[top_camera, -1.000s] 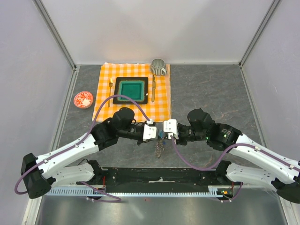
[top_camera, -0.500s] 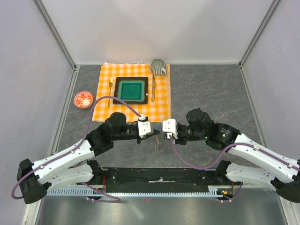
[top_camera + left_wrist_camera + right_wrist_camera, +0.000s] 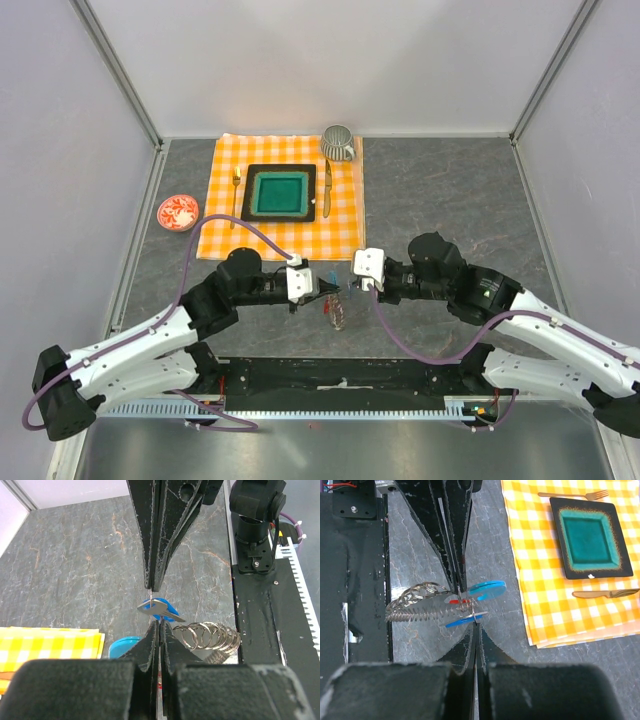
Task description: Put the keys on the keyring
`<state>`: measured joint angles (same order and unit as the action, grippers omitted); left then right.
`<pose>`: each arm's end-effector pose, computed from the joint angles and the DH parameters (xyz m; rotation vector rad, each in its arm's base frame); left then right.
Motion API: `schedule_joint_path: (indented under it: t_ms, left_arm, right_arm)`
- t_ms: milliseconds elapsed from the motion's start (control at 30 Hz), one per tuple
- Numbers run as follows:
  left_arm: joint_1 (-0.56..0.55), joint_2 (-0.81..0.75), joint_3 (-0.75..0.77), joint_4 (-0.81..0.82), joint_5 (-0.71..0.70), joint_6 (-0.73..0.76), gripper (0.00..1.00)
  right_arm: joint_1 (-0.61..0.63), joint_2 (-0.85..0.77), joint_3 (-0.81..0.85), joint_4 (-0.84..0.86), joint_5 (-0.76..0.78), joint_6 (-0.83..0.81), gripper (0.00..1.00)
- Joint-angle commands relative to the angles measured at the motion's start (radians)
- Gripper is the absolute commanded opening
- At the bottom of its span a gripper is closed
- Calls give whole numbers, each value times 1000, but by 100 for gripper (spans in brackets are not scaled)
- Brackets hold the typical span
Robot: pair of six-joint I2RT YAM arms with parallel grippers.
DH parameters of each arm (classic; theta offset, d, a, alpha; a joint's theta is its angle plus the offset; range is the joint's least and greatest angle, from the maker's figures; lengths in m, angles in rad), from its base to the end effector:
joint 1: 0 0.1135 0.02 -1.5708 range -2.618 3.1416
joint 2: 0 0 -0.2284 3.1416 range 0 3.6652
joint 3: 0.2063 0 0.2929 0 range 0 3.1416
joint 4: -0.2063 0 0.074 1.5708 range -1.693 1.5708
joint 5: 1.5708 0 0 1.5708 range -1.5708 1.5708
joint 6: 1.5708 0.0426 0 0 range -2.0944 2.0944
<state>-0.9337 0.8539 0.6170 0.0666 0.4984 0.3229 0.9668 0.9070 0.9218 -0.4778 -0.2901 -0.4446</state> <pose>0.1457 -0.2312 0.2578 1.3417 1.2037 -0.8743 0.1421 0.2273 0.3064 -1.4786 1.4482 0.6200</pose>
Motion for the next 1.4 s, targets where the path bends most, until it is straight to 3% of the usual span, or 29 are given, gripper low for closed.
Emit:
schedule_joint_path:
  t_ms: [0, 233, 1367]
  left_arm:
    - [-1, -18, 1, 116, 8, 36, 2]
    - [-1, -6, -28, 197, -9, 51, 2]
    - [-1, 20, -22, 213, 58, 77, 2]
  right_arm:
    - [1, -10, -20, 36, 3, 17, 0]
    - [1, -10, -28, 36, -18, 10, 0]
    - [1, -25, -43, 67, 9, 27, 0]
